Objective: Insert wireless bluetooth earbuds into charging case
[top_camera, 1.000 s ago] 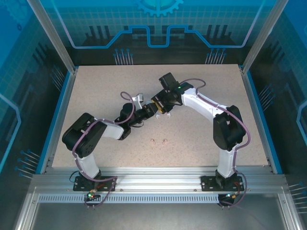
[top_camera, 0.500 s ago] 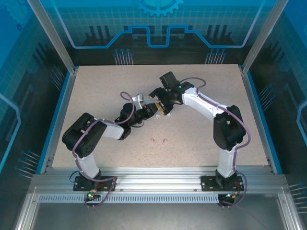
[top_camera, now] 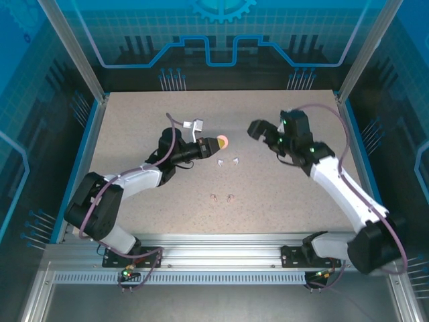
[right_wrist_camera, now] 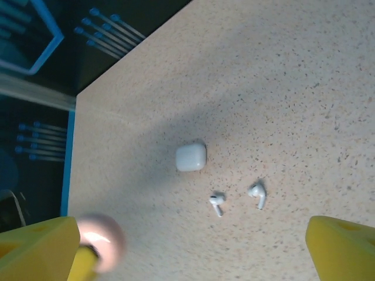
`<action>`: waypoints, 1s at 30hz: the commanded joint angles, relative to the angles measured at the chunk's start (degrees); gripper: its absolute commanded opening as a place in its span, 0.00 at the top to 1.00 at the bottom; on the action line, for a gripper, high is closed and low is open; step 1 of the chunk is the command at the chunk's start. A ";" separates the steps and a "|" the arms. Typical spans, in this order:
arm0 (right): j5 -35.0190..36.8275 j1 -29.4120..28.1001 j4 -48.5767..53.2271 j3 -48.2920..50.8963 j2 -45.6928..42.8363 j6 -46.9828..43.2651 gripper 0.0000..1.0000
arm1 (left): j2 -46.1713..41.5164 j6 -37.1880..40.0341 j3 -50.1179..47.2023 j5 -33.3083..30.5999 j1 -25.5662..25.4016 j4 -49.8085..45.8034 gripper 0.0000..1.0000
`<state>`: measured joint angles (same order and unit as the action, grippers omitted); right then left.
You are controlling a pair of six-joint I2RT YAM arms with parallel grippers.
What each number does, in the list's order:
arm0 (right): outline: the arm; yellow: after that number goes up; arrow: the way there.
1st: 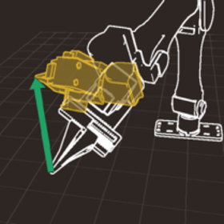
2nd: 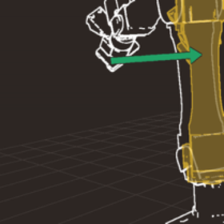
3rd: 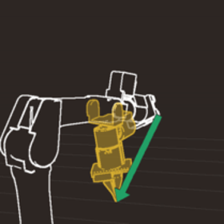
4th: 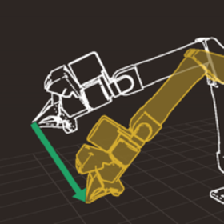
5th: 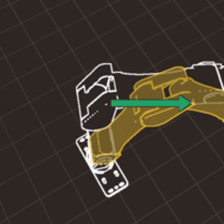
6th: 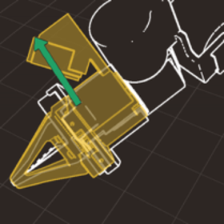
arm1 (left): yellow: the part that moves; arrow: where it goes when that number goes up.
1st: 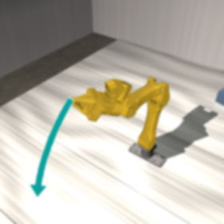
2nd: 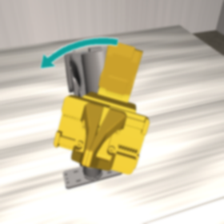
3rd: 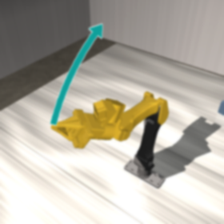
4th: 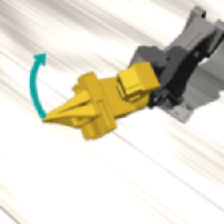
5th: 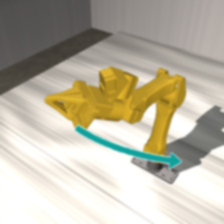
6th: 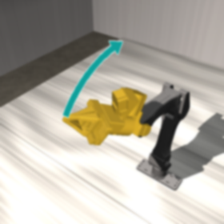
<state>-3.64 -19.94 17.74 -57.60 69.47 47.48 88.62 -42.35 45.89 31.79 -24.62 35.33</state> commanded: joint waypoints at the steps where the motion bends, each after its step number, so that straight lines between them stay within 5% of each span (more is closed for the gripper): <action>1: -9.19 0.98 -12.61 7.58 -4.24 -12.75 0.00 | -1.66 6.60 2.90 10.41 0.80 -9.44 1.00; 5: -19.11 0.89 -16.72 11.93 -6.06 -16.70 0.00 | -1.42 9.09 6.16 15.51 0.90 -14.97 1.00; 11: -23.35 0.26 -21.23 12.09 -1.99 -14.53 0.01 | -1.26 9.39 7.86 16.80 0.95 -16.35 1.00; 22: -22.96 -4.02 -22.97 7.56 6.77 -14.51 0.03 | -0.68 8.69 8.47 16.90 0.80 -15.01 1.00; 30: -20.34 -2.01 -25.07 9.66 10.76 -12.97 0.07 | -2.90 8.80 7.91 17.87 0.81 -14.40 1.00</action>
<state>-26.09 -23.18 -5.69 -48.73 78.76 34.09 88.16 -34.35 52.38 46.37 -23.38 19.27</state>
